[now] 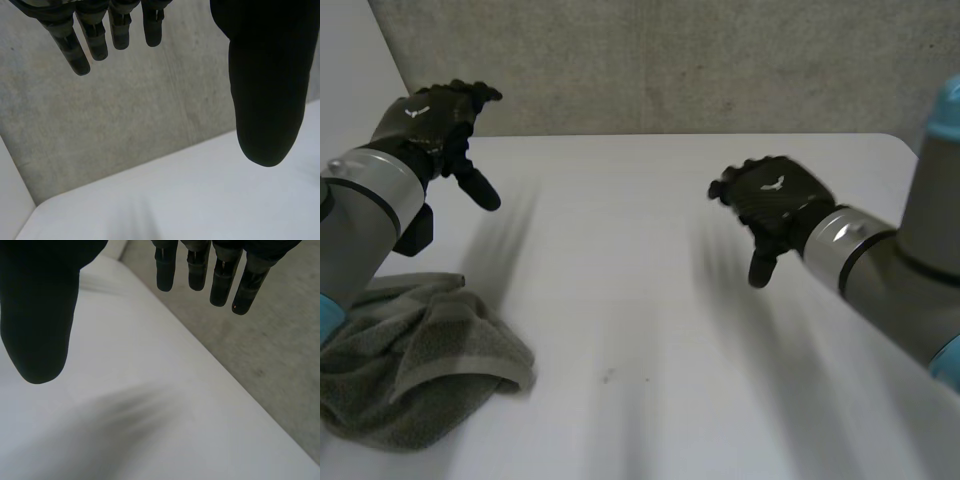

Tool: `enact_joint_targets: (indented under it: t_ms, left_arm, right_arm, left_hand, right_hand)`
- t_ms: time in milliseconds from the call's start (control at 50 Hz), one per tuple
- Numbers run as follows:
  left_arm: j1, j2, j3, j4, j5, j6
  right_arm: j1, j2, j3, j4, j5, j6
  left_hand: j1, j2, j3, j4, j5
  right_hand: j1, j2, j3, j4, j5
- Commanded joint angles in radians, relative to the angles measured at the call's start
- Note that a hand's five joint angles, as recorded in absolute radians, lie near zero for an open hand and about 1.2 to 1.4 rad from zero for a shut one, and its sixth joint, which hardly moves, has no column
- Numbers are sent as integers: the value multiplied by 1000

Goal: Fold the towel.

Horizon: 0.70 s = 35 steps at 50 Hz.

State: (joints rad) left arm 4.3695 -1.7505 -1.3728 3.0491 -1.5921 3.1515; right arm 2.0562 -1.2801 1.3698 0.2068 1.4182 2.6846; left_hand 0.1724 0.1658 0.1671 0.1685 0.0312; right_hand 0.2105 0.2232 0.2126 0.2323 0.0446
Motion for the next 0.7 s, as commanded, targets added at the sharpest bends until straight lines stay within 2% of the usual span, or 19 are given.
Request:
enact_joint_targets:
  t_ms: [20,40,80,120,260,280,360,400,440,460,480,500,520,540,560,600,640,660,700]
  left_arm:
    - [37,-18,-34,-59,0,227]
    - [38,-18,-34,-59,0,228]
    - [106,-15,-80,-93,1,330]
    - [126,-15,-110,-104,4,373]
    - [201,-18,-290,-116,92,565]
    - [202,-18,-290,-116,92,565]
    - [272,-27,-364,-116,130,683]
    - [272,-40,-374,-116,136,700]
    - [262,-57,-382,-116,142,700]
    - [242,-76,-384,-116,145,697]
    - [210,-89,-378,-113,146,688]
    - [209,-89,-377,-113,146,688]
    - [171,-93,-367,-105,146,670]
    - [171,-93,-367,-105,146,670]
    - [138,-93,-352,-93,144,636]
    - [104,-92,-321,-75,144,590]
    - [29,-84,-254,-24,135,448]
    - [28,-84,-253,-24,135,447]
    - [-59,-93,-175,6,132,299]
  right_arm:
    - [58,25,86,-183,-13,-60]
    - [58,25,86,-184,-13,-60]
    - [94,47,109,-263,-12,-54]
    - [110,60,112,-288,-10,-48]
    - [117,116,112,-290,-5,-22]
    - [117,116,112,-290,-5,-22]
    - [113,116,132,-287,-5,-22]
    - [111,116,141,-287,-7,-22]
    - [110,116,150,-288,-7,-22]
    - [108,116,159,-288,-8,-22]
    - [108,114,166,-288,-7,-22]
    - [108,114,166,-288,-7,-22]
    - [108,110,173,-288,-7,-22]
    - [107,107,179,-288,-7,-20]
    - [107,107,180,-288,-7,-20]
    - [102,104,184,-288,-4,-20]
    - [75,101,193,-288,1,-22]
    - [75,101,193,-288,1,-22]
    - [30,91,206,-288,2,-20]
  left_hand:
    - [35,42,40,39,2]
    - [35,42,40,39,2]
    - [35,42,40,39,2]
    - [35,42,40,39,2]
    - [41,48,46,45,8]
    - [41,48,46,45,8]
    - [67,74,73,71,34]
    - [97,103,102,100,63]
    - [150,156,155,154,116]
    - [312,319,318,316,279]
    - [619,626,625,623,586]
    - [622,629,628,626,589]
    - [965,972,971,969,932]
    - [969,975,974,973,935]
    - [1210,1217,1215,1214,1177]
    - [1224,1230,1229,1228,1190]
    - [1224,1230,1229,1228,1190]
    - [1224,1230,1229,1228,1190]
    - [1224,1230,1229,1228,1190]
  right_hand:
    - [-36,-49,-38,-58,-45]
    - [-36,-49,-38,-58,-45]
    - [-36,-49,-38,-58,-45]
    - [-36,-49,-38,-58,-45]
    - [-36,-49,-38,-58,-45]
    - [-36,-49,-38,-58,-45]
    - [-36,-49,-38,-58,-45]
    - [-36,-49,-38,-58,-45]
    - [-36,-49,-38,-58,-45]
    - [-36,-49,-38,-58,-45]
    - [-36,-49,-38,-58,-45]
    - [-36,-49,-38,-58,-45]
    - [-36,-49,-38,-58,-45]
    - [-36,-49,-38,-58,-45]
    - [-36,-49,-38,-58,-45]
    - [-36,-49,-38,-58,-45]
    - [-36,-49,-38,-58,-45]
    - [-36,-49,-38,-58,-45]
    - [-36,-49,-38,-58,-45]
